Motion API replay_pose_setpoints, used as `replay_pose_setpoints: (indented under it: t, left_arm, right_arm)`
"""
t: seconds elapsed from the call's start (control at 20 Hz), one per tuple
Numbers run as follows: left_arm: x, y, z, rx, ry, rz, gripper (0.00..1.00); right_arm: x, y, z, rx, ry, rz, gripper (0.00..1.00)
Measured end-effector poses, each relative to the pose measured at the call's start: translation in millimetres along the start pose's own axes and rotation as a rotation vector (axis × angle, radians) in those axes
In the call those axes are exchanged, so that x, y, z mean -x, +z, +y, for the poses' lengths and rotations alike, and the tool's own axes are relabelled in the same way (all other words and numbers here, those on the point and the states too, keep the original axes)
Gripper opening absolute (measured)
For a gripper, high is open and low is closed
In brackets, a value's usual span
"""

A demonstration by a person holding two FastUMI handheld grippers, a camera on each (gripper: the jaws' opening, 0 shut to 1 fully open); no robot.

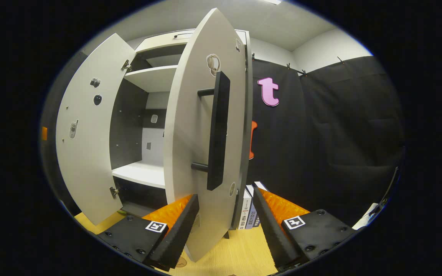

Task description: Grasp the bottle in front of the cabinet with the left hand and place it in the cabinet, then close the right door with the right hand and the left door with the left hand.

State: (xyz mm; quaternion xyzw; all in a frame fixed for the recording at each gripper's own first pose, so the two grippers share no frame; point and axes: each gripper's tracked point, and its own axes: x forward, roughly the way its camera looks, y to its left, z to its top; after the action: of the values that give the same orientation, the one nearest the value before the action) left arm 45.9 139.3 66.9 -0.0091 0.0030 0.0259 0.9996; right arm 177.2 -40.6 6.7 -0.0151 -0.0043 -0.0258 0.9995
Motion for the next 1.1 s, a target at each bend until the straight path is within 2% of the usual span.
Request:
replay_pose_setpoints:
  t: [0.2,0.3,0.5,0.6,1.1]
  left_arm:
    - [8.4,-0.8,20.6,-0.024,0.046,-0.006,0.95]
    - [9.1,-1.8,30.0,-0.030,0.064,-0.005,0.94]
    - [12.2,-8.1,43.7,0.028,0.086,-0.003,0.94]
    - [11.1,-12.0,52.9,0.032,0.114,0.005,0.94]
    - [-7.0,-20.4,104.1,-0.019,0.211,0.015,0.94]
  right_arm:
    - [-27.4,-5.6,21.3,-0.030,0.009,0.013,0.94]
    - [-43.7,-5.5,43.0,-0.033,0.039,0.022,0.94]
    - [-79.9,-6.8,67.4,0.020,0.045,0.016,0.95]
    - [-90.3,-5.5,66.4,0.028,0.007,0.011,0.94]
    - [-104.4,-7.4,67.1,0.008,0.012,-0.001,0.94]
